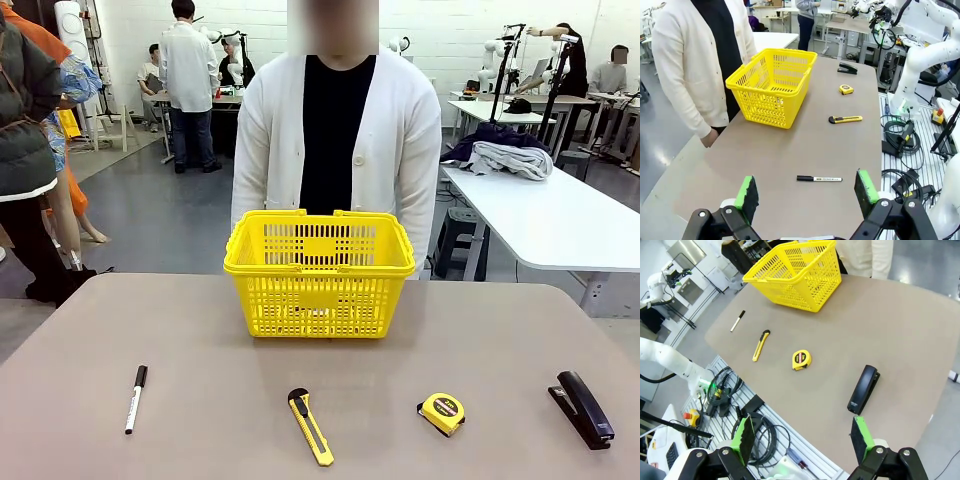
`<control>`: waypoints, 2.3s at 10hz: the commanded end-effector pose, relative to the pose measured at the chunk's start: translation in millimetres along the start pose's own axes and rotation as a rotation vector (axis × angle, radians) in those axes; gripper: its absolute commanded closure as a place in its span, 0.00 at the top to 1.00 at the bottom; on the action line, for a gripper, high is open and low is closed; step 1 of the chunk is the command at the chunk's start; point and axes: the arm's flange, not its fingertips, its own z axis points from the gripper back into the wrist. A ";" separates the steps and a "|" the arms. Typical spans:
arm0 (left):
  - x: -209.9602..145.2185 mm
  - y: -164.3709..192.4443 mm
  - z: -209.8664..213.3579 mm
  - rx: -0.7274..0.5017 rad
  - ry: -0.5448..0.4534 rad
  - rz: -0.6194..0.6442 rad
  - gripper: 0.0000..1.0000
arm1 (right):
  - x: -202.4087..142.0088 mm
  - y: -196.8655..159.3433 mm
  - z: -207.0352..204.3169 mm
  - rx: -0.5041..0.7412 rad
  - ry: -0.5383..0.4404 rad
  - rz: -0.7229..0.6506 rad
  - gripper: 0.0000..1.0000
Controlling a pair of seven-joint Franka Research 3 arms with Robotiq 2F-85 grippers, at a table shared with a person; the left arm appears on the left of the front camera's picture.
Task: Place the items the person wants into the basket.
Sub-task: Pick up the item the person points to and place it in the Market Basket.
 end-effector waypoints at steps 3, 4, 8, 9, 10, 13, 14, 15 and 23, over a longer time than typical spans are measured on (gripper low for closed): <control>0.5 0.4 3.2 -0.004 -0.007 -0.011 1.00 | -0.9 0.0 -1.6 0.017 -0.017 0.012 1.00; 0.5 0.4 3.2 -0.004 -0.007 -0.011 1.00 | -0.9 0.0 -1.6 0.017 -0.017 0.012 1.00; 0.5 0.4 3.2 -0.004 -0.007 -0.011 1.00 | -0.9 0.0 -1.6 0.017 -0.017 0.012 1.00; 0.5 0.4 3.2 -0.004 -0.007 -0.011 1.00 | -0.9 0.0 -1.6 0.017 -0.017 0.012 1.00; 0.5 0.4 3.2 -0.004 -0.007 -0.011 1.00 | -0.9 0.0 -1.6 0.017 -0.017 0.012 1.00; 0.5 0.4 3.2 -0.004 -0.007 -0.011 1.00 | -0.9 0.0 -1.6 0.017 -0.017 0.012 1.00; 0.5 0.4 3.2 -0.004 -0.007 -0.011 1.00 | -0.9 0.0 -1.6 0.017 -0.017 0.012 1.00; 0.5 0.4 3.2 -0.004 -0.007 -0.011 1.00 | -0.9 0.0 -1.6 0.017 -0.017 0.012 1.00; 16.5 -8.5 -24.4 0.039 0.086 0.043 1.00 | -0.9 0.0 -1.6 0.017 -0.017 0.012 1.00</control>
